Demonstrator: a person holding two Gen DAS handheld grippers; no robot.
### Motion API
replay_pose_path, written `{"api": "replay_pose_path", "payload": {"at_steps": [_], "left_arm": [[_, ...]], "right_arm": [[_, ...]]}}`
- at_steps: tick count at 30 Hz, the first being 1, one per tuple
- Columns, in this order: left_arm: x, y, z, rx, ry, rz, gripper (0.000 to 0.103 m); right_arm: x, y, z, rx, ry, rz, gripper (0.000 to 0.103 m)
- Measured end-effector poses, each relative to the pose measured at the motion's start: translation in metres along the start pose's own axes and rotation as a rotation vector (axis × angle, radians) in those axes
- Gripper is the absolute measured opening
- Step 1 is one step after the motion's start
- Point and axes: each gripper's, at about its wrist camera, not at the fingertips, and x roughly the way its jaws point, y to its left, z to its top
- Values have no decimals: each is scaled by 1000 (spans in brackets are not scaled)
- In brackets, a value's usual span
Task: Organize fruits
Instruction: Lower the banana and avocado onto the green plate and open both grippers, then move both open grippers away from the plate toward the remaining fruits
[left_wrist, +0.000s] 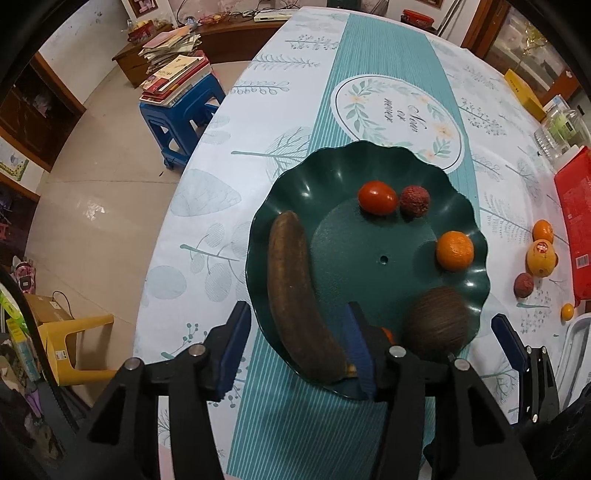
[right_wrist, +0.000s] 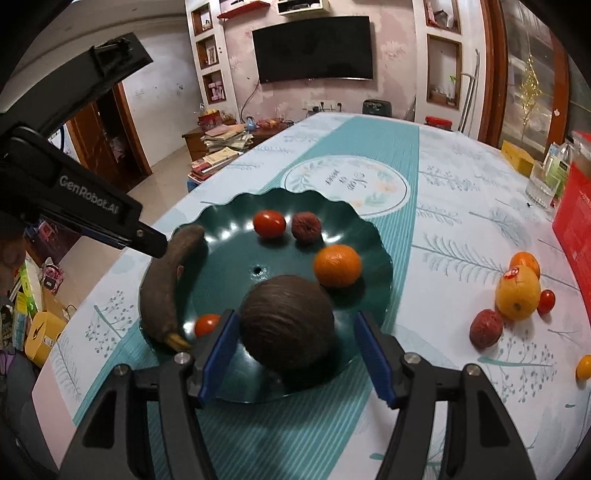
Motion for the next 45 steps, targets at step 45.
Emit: {"api": "replay_pose_path", "payload": {"at_steps": [45], "left_arm": [[-83,-38,-79,413,-106,-395,71]], "right_arm": [[-153,-67,-87,716,80,-419,74]]}}
